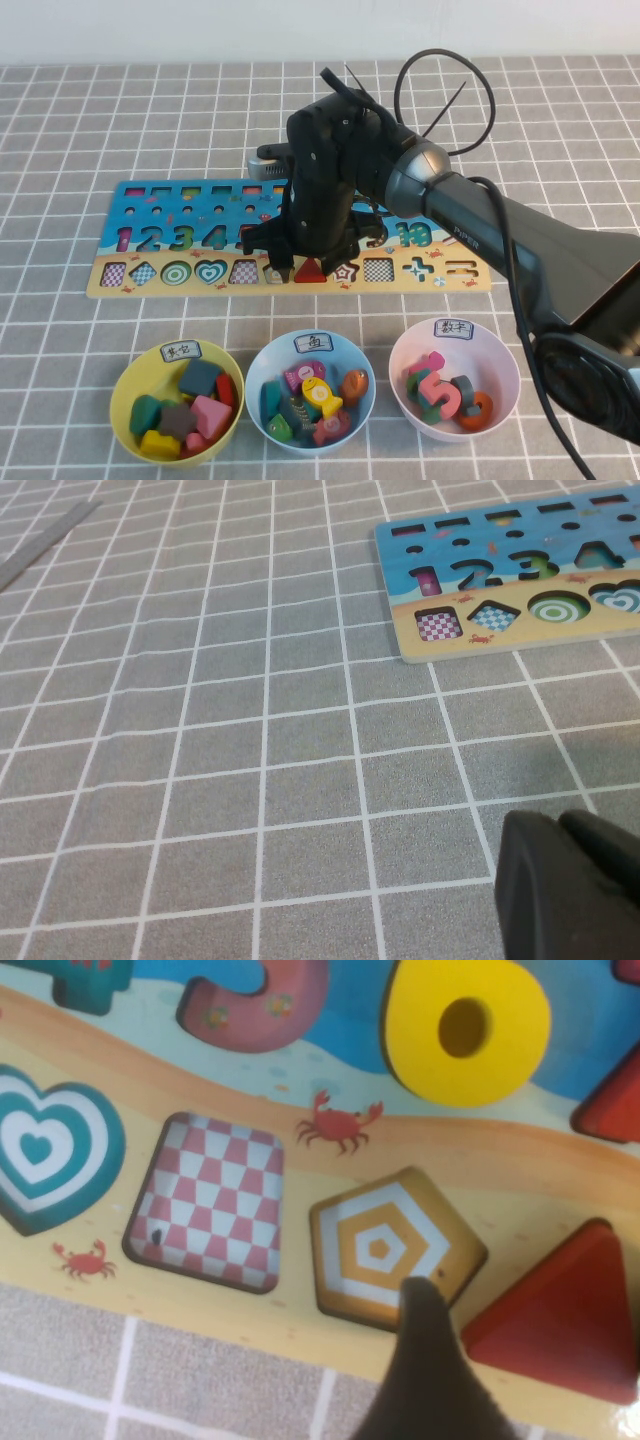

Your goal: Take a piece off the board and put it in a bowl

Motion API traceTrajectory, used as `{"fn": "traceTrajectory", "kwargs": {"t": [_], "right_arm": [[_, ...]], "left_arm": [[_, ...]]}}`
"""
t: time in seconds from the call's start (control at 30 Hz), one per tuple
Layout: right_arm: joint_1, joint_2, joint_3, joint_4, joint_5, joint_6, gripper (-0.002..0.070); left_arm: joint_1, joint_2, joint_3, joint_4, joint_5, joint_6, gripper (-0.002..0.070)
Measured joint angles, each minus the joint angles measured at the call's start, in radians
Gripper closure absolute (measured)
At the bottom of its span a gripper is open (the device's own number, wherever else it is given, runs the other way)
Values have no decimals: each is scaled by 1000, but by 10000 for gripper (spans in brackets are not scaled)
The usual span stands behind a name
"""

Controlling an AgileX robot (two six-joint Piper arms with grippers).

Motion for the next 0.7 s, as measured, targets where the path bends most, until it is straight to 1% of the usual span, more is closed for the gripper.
{"fn": "traceTrajectory", "kwargs": {"t": [0.27,0.7], "right_arm": [[0,0,0,0,0,-7,283],[0,-20,0,4,0,-258,283]], "left_arm": [[0,0,0,0,0,0,679],[0,0,0,0,0,0,679]]}}
